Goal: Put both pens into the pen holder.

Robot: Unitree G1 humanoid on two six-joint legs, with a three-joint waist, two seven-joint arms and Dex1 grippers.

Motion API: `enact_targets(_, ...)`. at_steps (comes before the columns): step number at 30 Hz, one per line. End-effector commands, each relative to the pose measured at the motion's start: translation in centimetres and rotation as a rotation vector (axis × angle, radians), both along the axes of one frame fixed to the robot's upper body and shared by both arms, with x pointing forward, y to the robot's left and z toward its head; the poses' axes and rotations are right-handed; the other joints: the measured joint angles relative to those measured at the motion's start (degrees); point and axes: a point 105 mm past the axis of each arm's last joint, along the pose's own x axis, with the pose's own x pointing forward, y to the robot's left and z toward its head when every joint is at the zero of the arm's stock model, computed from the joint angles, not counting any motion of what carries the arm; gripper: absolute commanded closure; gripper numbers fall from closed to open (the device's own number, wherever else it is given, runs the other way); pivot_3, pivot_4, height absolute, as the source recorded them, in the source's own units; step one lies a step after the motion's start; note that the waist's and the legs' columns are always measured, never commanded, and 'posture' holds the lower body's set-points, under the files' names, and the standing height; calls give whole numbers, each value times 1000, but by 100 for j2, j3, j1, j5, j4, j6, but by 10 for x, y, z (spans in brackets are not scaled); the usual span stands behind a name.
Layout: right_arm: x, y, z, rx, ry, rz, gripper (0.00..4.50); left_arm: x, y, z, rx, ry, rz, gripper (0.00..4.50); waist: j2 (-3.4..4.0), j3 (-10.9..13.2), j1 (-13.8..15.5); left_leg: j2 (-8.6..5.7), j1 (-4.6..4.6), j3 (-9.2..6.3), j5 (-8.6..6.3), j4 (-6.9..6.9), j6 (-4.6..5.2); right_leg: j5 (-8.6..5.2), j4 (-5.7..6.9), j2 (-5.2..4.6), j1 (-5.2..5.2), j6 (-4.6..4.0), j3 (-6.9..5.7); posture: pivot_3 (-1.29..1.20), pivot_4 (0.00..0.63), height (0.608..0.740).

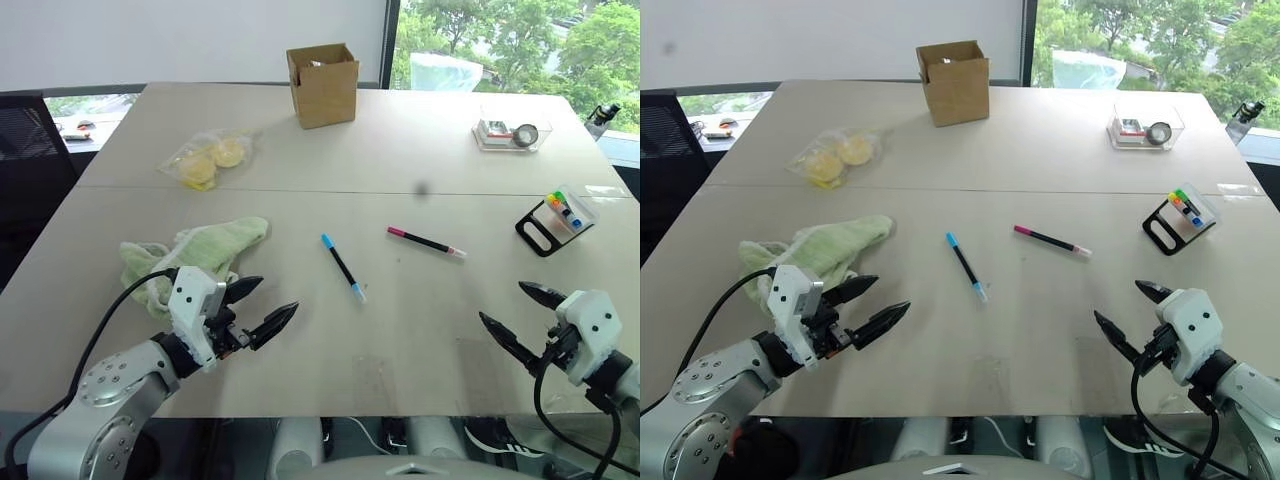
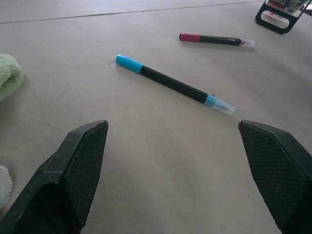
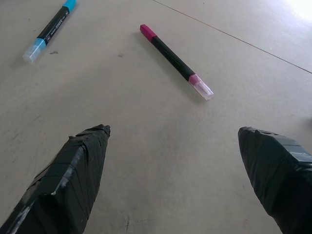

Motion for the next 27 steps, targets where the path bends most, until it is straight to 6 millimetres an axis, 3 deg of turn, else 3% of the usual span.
enact_targets(1, 4, 6, 10, -20, -53, 37, 0, -1, -2, 13, -6, -49, -13, 78, 0, 0, 0, -2, 0, -3, 0, 0, 0, 0, 0, 0, 0, 0, 0, 0, 150, 740)
enact_targets(6, 20, 23, 11, -32, -21, 113, 0, 1, -7, 18, -26, -78, -26, 78, 3, 1, -16, -29, 3, -45, 0, 1, 0, 1, 0, -1, 3, 0, 3, 0, 150, 740)
enact_targets(11, 46, 39, 20, -151, 2, 180, 0, 1, -14, 29, -19, -167, -74, 78, 5, 3, -21, -37, -1, -52, 1, 1, 1, 1, 0, 1, 2, -1, 5, 0, 150, 740)
enact_targets(22, 136, 99, 37, -186, 212, 318, 0, -17, -36, 51, 28, -242, -347, 78, 14, 11, -9, -43, -3, -79, 16, 10, 25, 21, 1, 13, 3, -30, -5, 0, 150, 740)
enact_targets(27, 157, 98, 22, -309, 298, 321, 0, -23, -40, 59, 38, -249, -391, 78, 18, 14, 19, -52, -17, -69, 19, 10, 25, 35, 0, 24, 3, -13, -7, 0, 150, 740)
